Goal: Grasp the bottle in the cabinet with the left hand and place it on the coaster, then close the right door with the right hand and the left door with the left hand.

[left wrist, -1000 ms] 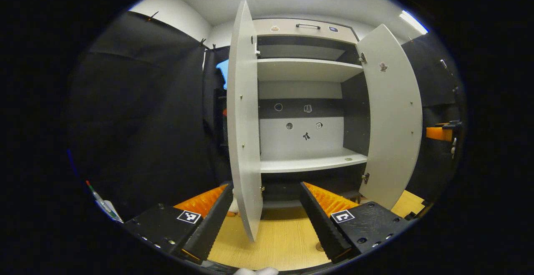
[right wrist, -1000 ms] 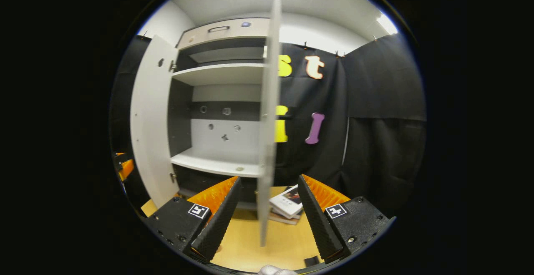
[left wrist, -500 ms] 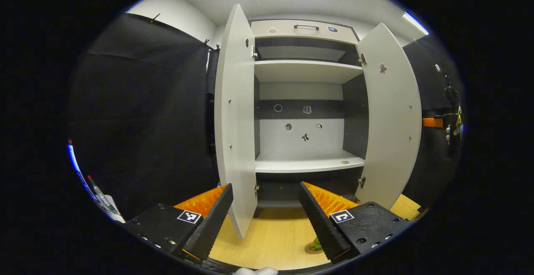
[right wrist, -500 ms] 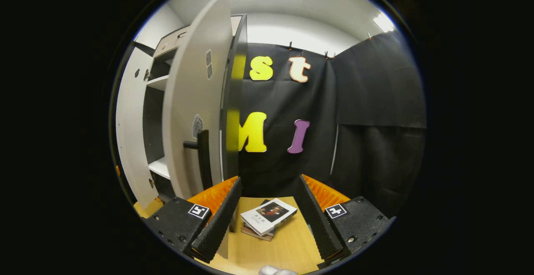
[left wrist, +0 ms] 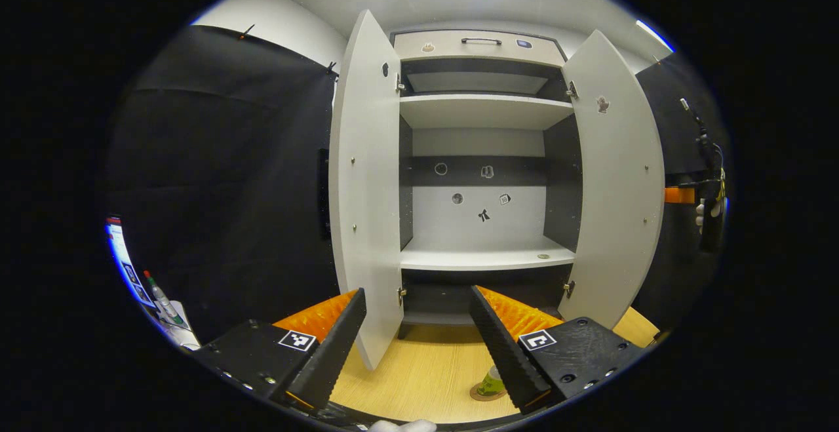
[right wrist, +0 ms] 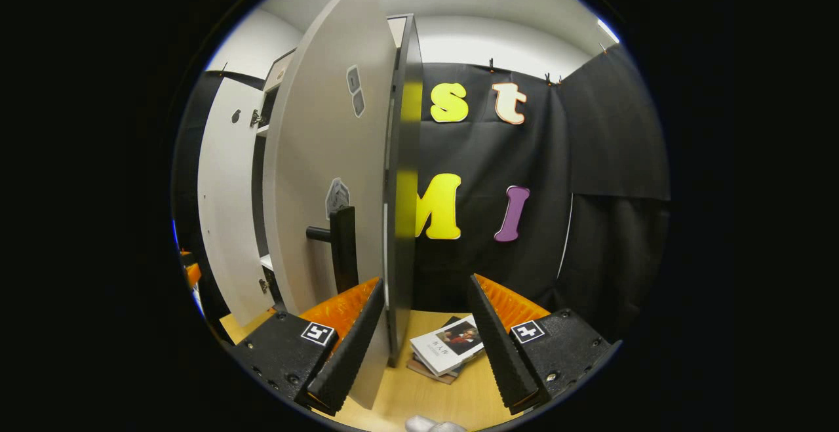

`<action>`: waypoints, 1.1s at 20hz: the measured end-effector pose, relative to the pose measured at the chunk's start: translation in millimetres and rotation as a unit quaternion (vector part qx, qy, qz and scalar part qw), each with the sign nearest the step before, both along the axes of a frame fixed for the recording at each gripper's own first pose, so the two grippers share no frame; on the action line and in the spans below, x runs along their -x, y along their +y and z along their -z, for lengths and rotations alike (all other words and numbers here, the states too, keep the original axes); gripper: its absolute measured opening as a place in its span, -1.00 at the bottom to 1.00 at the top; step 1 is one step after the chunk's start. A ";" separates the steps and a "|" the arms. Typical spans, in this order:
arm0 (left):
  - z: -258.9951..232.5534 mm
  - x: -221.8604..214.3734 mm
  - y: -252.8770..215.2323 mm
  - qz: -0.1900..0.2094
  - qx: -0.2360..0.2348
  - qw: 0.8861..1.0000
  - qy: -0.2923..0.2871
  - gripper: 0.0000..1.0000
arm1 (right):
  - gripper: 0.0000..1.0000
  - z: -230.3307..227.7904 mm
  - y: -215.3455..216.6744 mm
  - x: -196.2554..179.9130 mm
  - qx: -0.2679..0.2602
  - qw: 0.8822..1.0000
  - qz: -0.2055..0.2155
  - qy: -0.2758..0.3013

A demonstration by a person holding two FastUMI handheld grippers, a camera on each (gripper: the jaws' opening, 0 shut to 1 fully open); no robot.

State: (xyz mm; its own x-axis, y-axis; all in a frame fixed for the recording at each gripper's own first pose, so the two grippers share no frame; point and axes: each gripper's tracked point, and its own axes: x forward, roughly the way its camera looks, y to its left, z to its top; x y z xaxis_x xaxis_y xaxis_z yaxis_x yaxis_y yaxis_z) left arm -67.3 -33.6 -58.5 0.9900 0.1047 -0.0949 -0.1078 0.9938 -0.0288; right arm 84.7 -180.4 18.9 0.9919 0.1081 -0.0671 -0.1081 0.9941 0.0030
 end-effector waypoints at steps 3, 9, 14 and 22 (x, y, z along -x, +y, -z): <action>1.3 0.1 -2.3 0.000 -0.002 1.000 0.002 0.92 | 0.60 0.9 18.9 0.2 -0.009 1.000 -0.015 0.001; 1.7 1.9 2.9 0.003 -0.007 1.000 0.004 0.93 | 0.61 0.9 71.2 0.6 0.000 0.999 -0.050 0.007; 2.6 8.3 14.8 -0.003 -0.004 1.000 0.003 0.87 | 0.61 0.2 106.3 -5.4 0.010 0.998 -0.061 0.001; 2.3 13.9 29.6 -0.010 -0.001 1.000 0.001 0.93 | 0.63 5.0 163.9 -18.1 0.012 0.995 -0.100 0.002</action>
